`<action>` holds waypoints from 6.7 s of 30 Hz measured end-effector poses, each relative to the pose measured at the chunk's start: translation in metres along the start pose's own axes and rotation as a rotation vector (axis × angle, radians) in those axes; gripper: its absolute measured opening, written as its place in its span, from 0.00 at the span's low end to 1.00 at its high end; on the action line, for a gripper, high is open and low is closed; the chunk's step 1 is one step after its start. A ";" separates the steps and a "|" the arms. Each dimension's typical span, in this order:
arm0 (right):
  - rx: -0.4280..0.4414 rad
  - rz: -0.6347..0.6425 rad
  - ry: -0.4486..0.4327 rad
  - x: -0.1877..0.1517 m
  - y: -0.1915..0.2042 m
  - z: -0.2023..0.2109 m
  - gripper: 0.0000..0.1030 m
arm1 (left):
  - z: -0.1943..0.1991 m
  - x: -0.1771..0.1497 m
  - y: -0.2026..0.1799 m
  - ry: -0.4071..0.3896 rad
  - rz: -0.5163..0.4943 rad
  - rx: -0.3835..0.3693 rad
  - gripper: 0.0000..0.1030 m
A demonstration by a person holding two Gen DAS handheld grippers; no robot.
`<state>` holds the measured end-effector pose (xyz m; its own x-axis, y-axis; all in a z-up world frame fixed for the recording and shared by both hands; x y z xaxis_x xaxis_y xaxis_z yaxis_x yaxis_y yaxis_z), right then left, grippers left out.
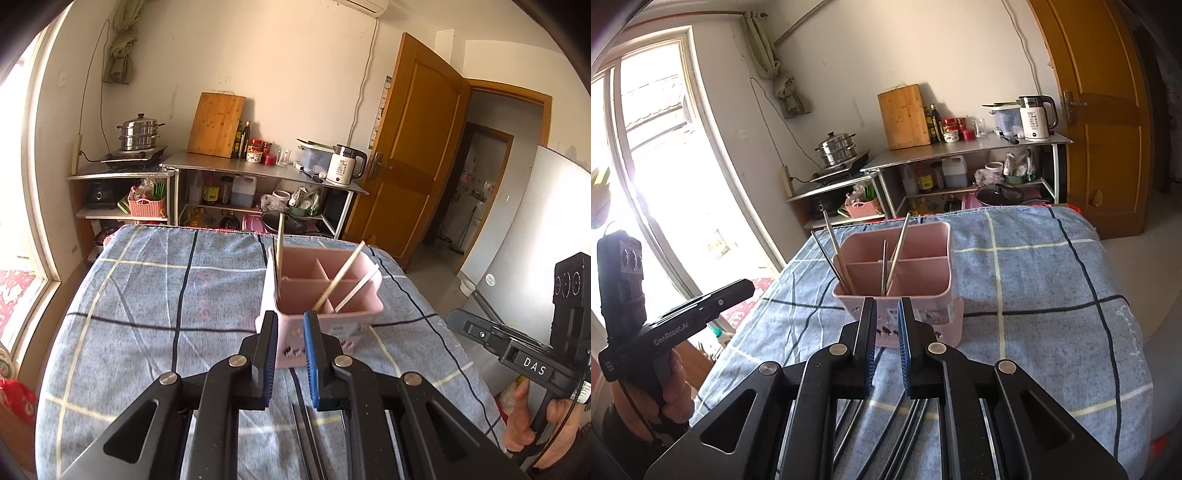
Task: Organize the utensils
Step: 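Move both tools back toward the black chopsticks on the cloth, then close the left tool on a black chopstick while the right tool grasps another black chopstick, then lift the black chopstick over the pink basket with the left tool while the right tool carries its own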
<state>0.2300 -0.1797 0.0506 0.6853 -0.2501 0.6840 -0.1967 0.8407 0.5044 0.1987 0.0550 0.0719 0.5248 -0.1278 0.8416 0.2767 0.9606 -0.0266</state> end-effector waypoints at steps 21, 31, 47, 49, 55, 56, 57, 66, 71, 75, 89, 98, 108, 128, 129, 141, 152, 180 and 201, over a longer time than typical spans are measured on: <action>-0.044 -0.026 0.025 -0.094 -0.023 0.063 0.11 | 0.067 -0.104 -0.055 0.037 -0.040 0.006 0.13; -0.053 -0.027 0.046 -0.114 -0.026 0.070 0.11 | 0.077 -0.120 -0.069 0.047 -0.065 -0.003 0.13; -0.092 -0.002 0.066 -0.122 -0.025 0.053 0.12 | 0.051 -0.132 -0.062 0.079 -0.046 -0.002 0.14; -0.095 -0.004 0.075 -0.122 -0.026 0.049 0.12 | 0.043 -0.132 -0.060 0.090 -0.046 -0.001 0.18; -0.117 -0.008 0.104 -0.120 -0.028 0.028 0.13 | 0.016 -0.129 -0.057 0.120 -0.055 -0.010 0.24; -0.123 -0.011 0.110 -0.119 -0.030 0.024 0.13 | 0.010 -0.128 -0.056 0.127 -0.054 -0.012 0.24; -0.126 -0.013 0.115 -0.119 -0.030 0.020 0.13 | 0.004 -0.127 -0.055 0.135 -0.051 -0.015 0.24; -0.163 -0.013 0.168 -0.107 -0.034 -0.027 0.13 | -0.051 -0.124 -0.043 0.215 -0.013 -0.045 0.24; -0.176 -0.026 0.201 -0.104 -0.038 -0.051 0.13 | -0.074 -0.124 -0.038 0.256 -0.003 -0.042 0.24; -0.192 -0.036 0.221 -0.103 -0.043 -0.064 0.13 | -0.085 -0.127 -0.036 0.285 -0.008 -0.039 0.24; -0.248 -0.041 0.267 -0.102 -0.051 -0.093 0.13 | -0.107 -0.129 -0.039 0.334 -0.030 -0.020 0.24; -0.254 -0.034 0.290 -0.105 -0.055 -0.093 0.08 | -0.108 -0.130 -0.042 0.335 -0.046 0.014 0.21; -0.272 -0.066 0.307 -0.101 -0.066 -0.087 0.08 | -0.110 -0.128 -0.039 0.359 -0.042 0.037 0.17; -0.246 -0.063 0.305 -0.086 -0.059 -0.090 0.06 | -0.107 -0.113 -0.041 0.363 -0.052 0.019 0.06; -0.238 -0.063 0.296 -0.083 -0.057 -0.087 0.06 | -0.103 -0.110 -0.041 0.352 -0.051 0.015 0.05; -0.141 -0.040 0.143 -0.034 -0.027 -0.036 0.05 | -0.045 -0.038 -0.039 0.167 -0.067 -0.003 0.04; -0.114 -0.007 0.000 0.004 -0.011 0.008 0.05 | -0.009 0.012 -0.029 0.043 -0.084 0.027 0.04; -0.081 0.021 -0.046 0.009 -0.004 0.037 0.04 | 0.017 0.013 -0.018 0.053 -0.031 -0.002 0.04; 0.001 0.008 -0.122 0.067 0.030 0.031 0.04 | 0.021 0.098 -0.002 -0.064 -0.010 0.002 0.04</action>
<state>0.2481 -0.1865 0.1278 0.5934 -0.3001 0.7469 -0.2022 0.8425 0.4992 0.2327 0.0461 0.1662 0.4695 -0.1218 0.8745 0.2802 0.9598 -0.0167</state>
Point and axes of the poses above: each gripper's, at about its wrist camera, not at the fingertips, and z roughly against the way its jaws point, y to its left, x to its top, the point moved 1 cm from there along -z, roughly the way its jaws point, and after that the axes turned 14 degrees about -z, right-handed, at the moved point
